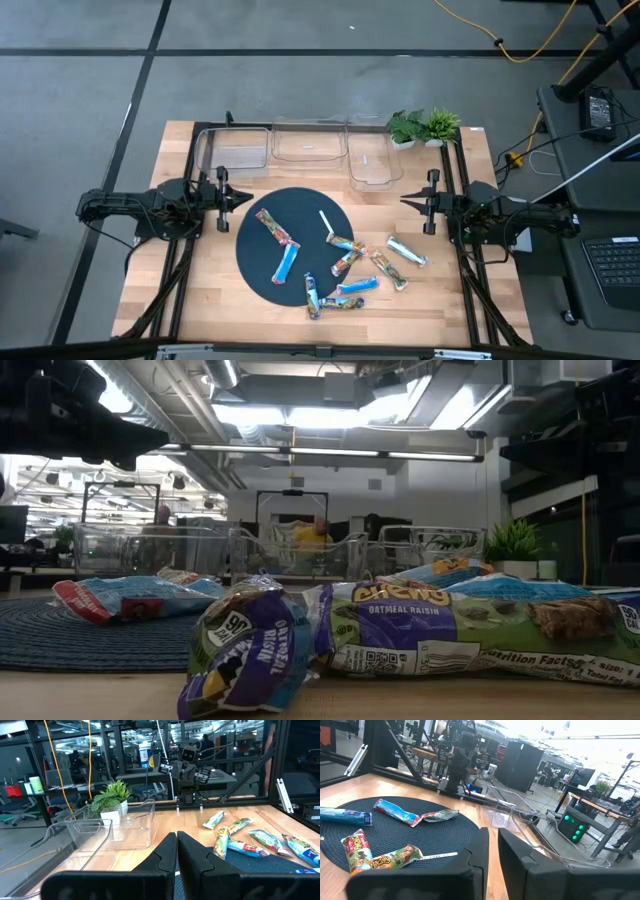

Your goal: Pick and place Granola Bars by type

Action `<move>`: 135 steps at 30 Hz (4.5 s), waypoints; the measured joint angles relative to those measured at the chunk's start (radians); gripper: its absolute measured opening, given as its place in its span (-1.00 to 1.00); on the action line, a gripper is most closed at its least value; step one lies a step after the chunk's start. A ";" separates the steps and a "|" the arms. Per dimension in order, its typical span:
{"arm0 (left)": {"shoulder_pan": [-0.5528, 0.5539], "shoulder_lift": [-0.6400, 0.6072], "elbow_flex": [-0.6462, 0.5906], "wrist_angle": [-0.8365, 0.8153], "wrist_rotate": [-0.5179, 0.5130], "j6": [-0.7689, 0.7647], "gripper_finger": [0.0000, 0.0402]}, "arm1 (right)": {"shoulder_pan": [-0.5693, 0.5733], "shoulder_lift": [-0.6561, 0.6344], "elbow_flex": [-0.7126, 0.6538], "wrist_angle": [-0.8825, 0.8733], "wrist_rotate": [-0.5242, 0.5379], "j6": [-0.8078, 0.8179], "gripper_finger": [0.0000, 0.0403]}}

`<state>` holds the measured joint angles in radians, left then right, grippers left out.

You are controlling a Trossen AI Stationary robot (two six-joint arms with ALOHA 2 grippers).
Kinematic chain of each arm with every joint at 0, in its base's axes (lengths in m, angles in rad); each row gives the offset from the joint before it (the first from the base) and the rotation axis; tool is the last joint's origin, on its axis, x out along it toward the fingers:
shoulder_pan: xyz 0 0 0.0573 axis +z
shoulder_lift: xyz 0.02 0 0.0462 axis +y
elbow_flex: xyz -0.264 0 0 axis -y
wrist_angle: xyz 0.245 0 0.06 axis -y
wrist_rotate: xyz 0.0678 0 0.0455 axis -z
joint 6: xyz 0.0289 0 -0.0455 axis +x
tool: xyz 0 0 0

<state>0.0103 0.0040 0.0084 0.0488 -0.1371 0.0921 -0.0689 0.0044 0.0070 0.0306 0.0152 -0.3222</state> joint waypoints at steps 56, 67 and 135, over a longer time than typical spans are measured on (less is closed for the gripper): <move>0.000 0.000 0.000 0.000 0.000 0.000 -0.97 | -0.001 0.000 0.000 0.005 0.001 -0.147 -0.77; 0.000 0.000 0.000 0.002 0.000 0.000 -0.96 | -0.002 0.000 0.000 0.172 0.018 0.314 -0.77; 0.000 0.000 0.000 0.300 -0.437 -0.535 -0.95 | -0.001 0.000 0.000 0.370 0.098 0.385 -0.77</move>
<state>0.0101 0.0040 0.0082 0.3485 -0.5739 -0.4432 -0.0703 0.0040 0.0068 0.4007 0.1136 0.0632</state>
